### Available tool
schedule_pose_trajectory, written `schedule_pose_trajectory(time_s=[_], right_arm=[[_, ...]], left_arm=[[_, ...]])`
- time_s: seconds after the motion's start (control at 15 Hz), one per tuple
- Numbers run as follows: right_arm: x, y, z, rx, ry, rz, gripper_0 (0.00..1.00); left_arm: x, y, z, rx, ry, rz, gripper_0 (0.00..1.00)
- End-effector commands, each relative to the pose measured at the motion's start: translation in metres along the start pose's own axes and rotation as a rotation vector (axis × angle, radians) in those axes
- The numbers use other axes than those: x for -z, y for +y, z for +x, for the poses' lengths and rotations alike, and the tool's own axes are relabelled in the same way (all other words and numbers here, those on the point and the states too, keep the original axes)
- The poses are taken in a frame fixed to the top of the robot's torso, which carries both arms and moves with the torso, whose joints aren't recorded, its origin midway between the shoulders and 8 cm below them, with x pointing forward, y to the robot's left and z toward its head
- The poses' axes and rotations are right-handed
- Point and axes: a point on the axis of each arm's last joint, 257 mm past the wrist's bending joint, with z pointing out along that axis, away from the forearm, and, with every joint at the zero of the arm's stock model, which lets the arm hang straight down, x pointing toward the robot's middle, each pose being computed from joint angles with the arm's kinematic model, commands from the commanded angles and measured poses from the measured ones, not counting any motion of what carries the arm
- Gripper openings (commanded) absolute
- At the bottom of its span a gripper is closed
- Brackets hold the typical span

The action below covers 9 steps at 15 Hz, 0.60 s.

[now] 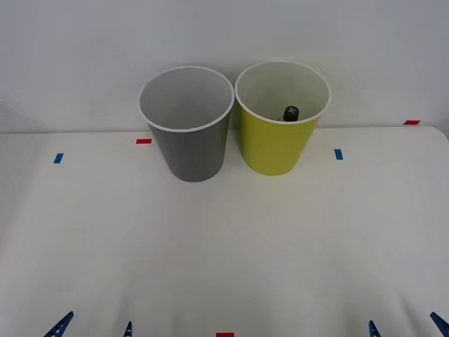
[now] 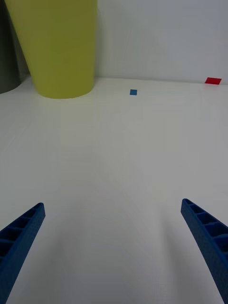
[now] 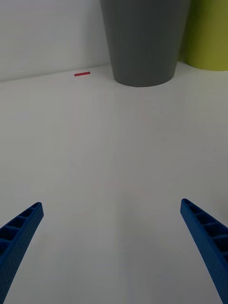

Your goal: Put cans in the gray bin and PET bottles in the light green bin.

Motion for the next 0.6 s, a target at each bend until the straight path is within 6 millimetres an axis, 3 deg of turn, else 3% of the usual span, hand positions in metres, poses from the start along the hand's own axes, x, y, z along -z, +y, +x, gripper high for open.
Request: schedule_pose_trajectory(time_s=[0.07, 0.6], right_arm=[[0.0000, 0.0000, 0.0000, 0.000, 0.000, 0.000, 1.00], [0.0000, 0.0000, 0.0000, 0.000, 0.000, 0.000, 1.00]], left_arm=[[0.0000, 0.0000, 0.0000, 0.000, 0.000, 0.000, 1.00], [0.0000, 0.0000, 0.0000, 0.000, 0.000, 0.000, 1.00]])
